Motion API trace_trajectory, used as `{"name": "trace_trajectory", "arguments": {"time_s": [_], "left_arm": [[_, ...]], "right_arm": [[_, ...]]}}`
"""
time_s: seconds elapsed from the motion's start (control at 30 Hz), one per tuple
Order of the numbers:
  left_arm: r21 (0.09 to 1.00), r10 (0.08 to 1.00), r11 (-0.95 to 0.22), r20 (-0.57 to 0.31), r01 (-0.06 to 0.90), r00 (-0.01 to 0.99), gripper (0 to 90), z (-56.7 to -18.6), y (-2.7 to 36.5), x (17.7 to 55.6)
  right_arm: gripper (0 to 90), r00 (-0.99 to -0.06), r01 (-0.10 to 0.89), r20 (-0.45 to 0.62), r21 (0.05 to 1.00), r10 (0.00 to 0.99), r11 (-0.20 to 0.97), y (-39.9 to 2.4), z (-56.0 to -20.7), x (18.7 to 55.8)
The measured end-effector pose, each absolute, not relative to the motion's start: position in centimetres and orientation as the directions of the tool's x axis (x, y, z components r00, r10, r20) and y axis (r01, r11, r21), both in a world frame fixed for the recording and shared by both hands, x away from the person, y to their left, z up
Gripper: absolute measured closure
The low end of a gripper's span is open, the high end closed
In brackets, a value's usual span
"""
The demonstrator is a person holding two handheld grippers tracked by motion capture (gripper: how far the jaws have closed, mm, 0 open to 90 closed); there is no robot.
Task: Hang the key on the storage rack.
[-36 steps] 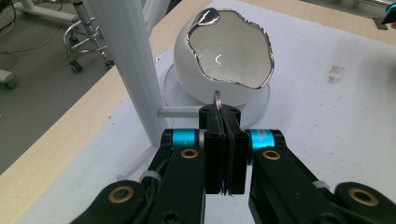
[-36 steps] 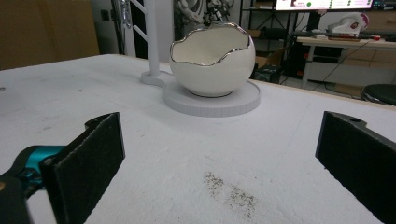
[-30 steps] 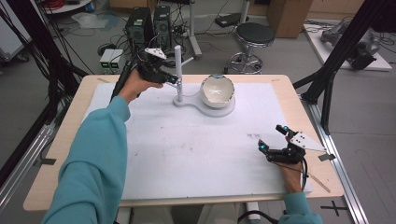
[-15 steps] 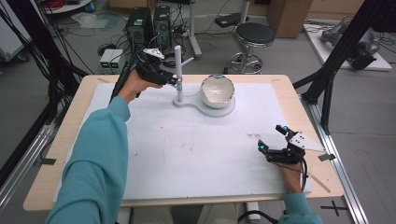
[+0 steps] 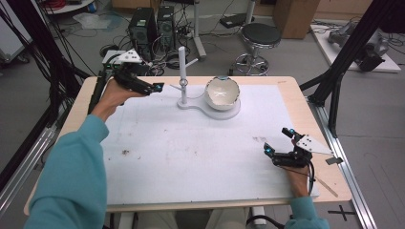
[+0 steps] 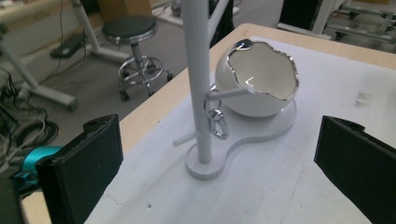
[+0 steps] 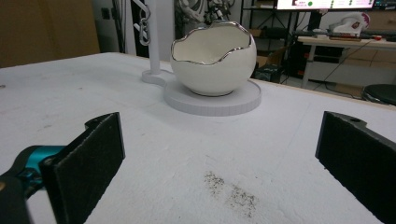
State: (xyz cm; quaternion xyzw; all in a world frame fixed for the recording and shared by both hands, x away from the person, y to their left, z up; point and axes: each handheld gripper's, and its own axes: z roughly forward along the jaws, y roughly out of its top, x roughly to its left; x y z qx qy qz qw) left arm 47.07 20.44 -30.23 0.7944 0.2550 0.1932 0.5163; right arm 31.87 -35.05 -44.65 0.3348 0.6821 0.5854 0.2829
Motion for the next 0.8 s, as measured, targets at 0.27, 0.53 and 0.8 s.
{"name": "trace_trajectory", "arguments": {"time_s": [0.27, 0.53, 0.8], "left_arm": [[0.946, 0.631, -0.264, 0.022, 0.188, 0.775, 1.7, -33.2, 23.8, 42.5], [0.969, 0.640, -0.187, -0.006, 0.163, 0.769, 1.7, -37.2, 25.5, 37.4], [0.986, 0.653, -0.115, -0.018, 0.122, 0.757, 1.7, -40.5, 25.8, 32.9]], "right_arm": [[0.5, -0.618, 0.120, 0.005, 0.989, 0.786, 0.088, -35.2, -44.7, 32.0], [0.5, -0.615, 0.127, 0.006, 0.988, 0.789, 0.091, -35.1, -44.7, 31.9], [0.6, -0.610, 0.131, 0.010, 0.987, 0.792, 0.089, -35.0, -44.7, 31.8]]}}
